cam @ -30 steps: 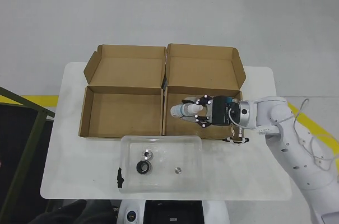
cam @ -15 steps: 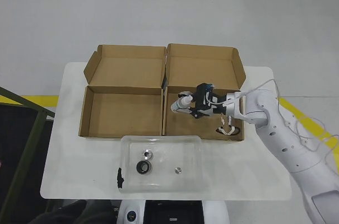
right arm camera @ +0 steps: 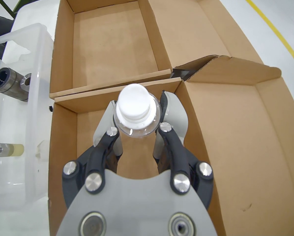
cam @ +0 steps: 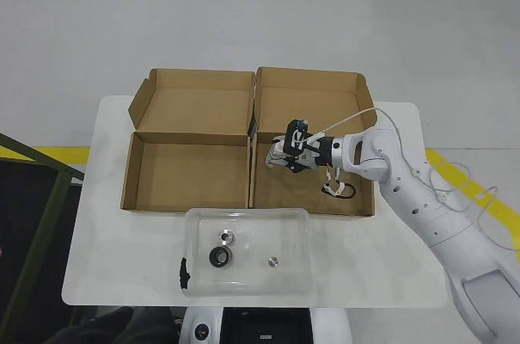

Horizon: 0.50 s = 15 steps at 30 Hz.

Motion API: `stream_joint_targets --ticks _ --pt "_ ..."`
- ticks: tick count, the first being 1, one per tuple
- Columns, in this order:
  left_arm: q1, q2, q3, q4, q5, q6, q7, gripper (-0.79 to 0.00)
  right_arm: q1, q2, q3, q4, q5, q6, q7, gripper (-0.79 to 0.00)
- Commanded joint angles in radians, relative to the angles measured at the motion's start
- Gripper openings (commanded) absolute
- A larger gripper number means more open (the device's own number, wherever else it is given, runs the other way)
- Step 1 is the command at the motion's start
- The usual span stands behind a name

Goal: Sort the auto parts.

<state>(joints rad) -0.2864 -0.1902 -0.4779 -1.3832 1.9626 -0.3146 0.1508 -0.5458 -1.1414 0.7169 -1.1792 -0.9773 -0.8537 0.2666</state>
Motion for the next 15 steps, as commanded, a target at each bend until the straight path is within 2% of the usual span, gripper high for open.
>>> stream_joint_targets --ticks 1,8,15 --pt "0.000 0.000 0.000 0.000 0.000 0.000 0.000 0.000 0.011 -0.010 -0.013 0.023 -0.002 0.010 0.001 -0.785" --pt "0.000 0.000 0.000 0.000 0.000 0.000 0.000 0.000 0.044 -0.044 -0.052 0.093 -0.019 0.038 -0.008 -0.767" --pt "0.000 0.000 0.000 0.000 0.000 0.000 0.000 0.000 0.062 -0.070 -0.078 0.147 -0.042 0.050 -0.017 -0.529"
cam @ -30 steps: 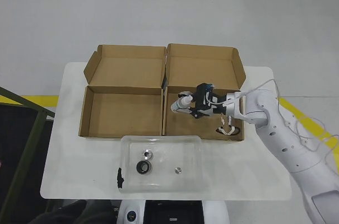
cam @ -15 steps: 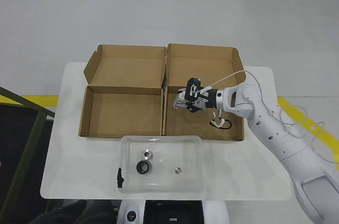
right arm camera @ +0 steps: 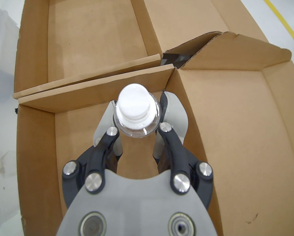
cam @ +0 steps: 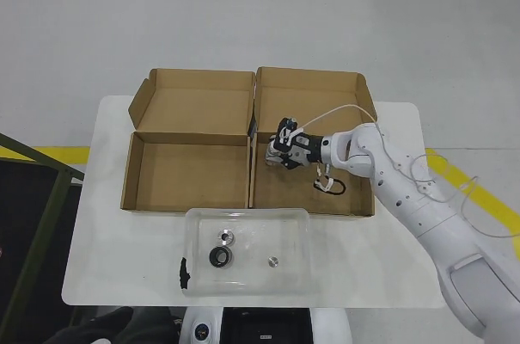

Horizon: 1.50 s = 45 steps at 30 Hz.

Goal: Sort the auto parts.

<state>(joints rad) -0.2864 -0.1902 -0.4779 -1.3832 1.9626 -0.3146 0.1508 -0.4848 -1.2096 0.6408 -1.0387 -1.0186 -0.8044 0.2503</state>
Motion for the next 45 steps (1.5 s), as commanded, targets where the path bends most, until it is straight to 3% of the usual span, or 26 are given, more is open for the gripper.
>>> stream_joint_targets --ticks 1,6,15,23,29,36,45 --pt "0.000 0.000 0.000 0.000 0.000 0.000 0.000 0.000 0.002 -0.005 -0.004 0.014 -0.001 0.001 -0.002 -0.483" --pt "0.000 0.000 0.000 0.000 0.000 0.000 0.000 0.000 0.005 -0.018 -0.010 0.041 -0.007 -0.007 -0.013 -0.354" --pt "0.000 0.000 0.000 0.000 0.000 0.000 0.000 0.000 -0.003 -0.005 0.041 -0.023 -0.043 -0.036 -0.051 -0.240" --pt "0.000 0.000 0.000 0.000 0.000 0.000 0.000 0.000 -0.066 0.041 0.140 -0.209 -0.074 -0.087 -0.019 -0.200" --pt "0.000 0.000 0.000 0.000 0.000 0.000 0.000 0.000 -0.163 0.084 0.237 -0.387 -0.062 -0.115 0.039 -0.277" --pt "0.000 0.000 0.000 0.000 0.000 0.000 0.000 0.000 -0.306 0.132 0.347 -0.616 -0.041 -0.141 0.149 -0.163" --pt "0.000 0.000 0.000 0.000 0.000 0.000 0.000 0.000 -0.452 0.168 0.393 -0.822 -0.004 -0.180 0.280 -0.129"
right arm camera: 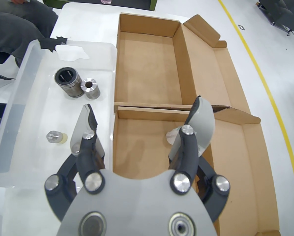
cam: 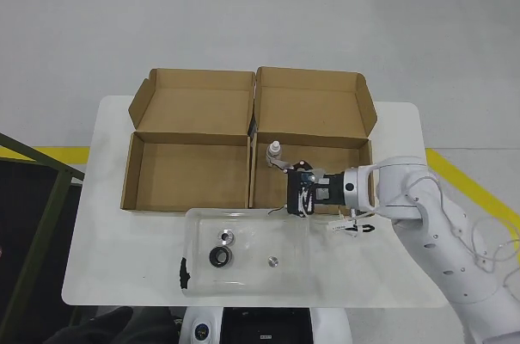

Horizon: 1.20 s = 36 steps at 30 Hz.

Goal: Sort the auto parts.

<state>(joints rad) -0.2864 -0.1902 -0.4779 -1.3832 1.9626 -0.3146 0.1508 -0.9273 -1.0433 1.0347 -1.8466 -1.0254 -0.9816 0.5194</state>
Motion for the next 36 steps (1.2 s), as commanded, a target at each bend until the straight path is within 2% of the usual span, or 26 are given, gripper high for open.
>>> stream_joint_targets --ticks 1,7,13,23,29,36 --pt "0.000 0.000 0.000 0.000 0.000 0.000 0.000 0.000 -0.021 0.004 -0.004 -0.030 0.005 -0.007 0.025 -0.132" --pt "0.000 0.000 0.000 0.000 0.000 0.000 0.000 0.000 -0.074 0.011 -0.059 -0.116 0.000 -0.011 0.103 -0.095" --pt "0.000 0.000 0.000 0.000 0.000 0.000 0.000 0.000 -0.110 0.016 -0.105 -0.122 -0.010 0.000 0.161 -0.111" --pt "0.000 0.000 0.000 0.000 0.000 0.000 0.000 0.000 -0.164 0.035 -0.120 -0.159 -0.073 0.035 0.284 -0.129" --pt "0.000 0.000 0.000 0.000 0.000 0.000 0.000 0.000 -0.180 0.039 -0.157 -0.199 -0.116 0.077 0.373 -0.132" --pt "0.000 0.000 0.000 0.000 0.000 0.000 0.000 0.000 -0.158 0.032 -0.218 -0.172 -0.130 0.090 0.409 -0.139"
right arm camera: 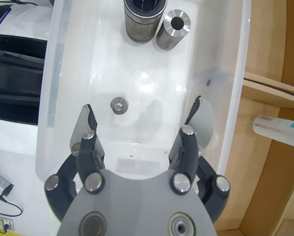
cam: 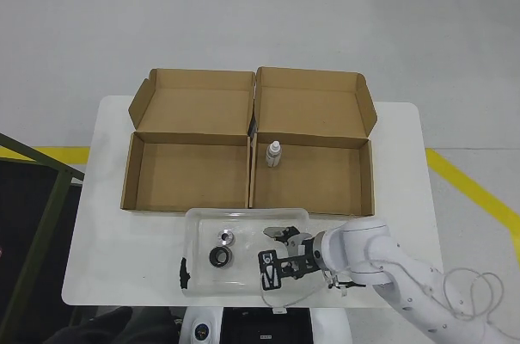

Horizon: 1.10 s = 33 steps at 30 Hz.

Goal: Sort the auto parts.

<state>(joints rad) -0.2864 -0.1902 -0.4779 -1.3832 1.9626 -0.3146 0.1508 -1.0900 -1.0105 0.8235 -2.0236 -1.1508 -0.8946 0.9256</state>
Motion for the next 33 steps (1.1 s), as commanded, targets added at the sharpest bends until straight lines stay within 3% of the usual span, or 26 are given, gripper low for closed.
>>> stream_joint_targets --ticks 1,12,16,21,29,31,33 --pt "0.000 0.000 0.000 0.000 0.000 0.000 0.000 0.000 0.009 -0.002 -0.016 0.013 -0.005 0.005 0.005 -0.145" --pt "0.000 0.000 0.000 0.000 0.000 0.000 0.000 0.000 0.058 -0.019 -0.098 0.071 -0.025 0.028 0.028 -0.222" --pt "0.000 0.000 0.000 0.000 0.000 0.000 0.000 0.000 0.080 -0.023 -0.141 0.084 -0.044 0.042 0.042 -0.329" --pt "0.000 0.000 0.000 0.000 0.000 0.000 0.000 0.000 0.112 -0.024 -0.175 0.104 -0.047 0.059 0.059 -0.394" --pt "0.000 0.000 0.000 0.000 0.000 0.000 0.000 0.000 0.148 -0.018 -0.225 0.117 -0.038 0.051 0.051 -0.428" --pt "0.000 0.000 0.000 0.000 0.000 0.000 0.000 0.000 0.157 -0.020 -0.238 0.124 -0.028 0.050 0.049 -0.517" --pt "0.000 0.000 0.000 0.000 0.000 0.000 0.000 0.000 0.167 -0.022 -0.249 0.130 -0.020 0.050 0.050 -0.677"
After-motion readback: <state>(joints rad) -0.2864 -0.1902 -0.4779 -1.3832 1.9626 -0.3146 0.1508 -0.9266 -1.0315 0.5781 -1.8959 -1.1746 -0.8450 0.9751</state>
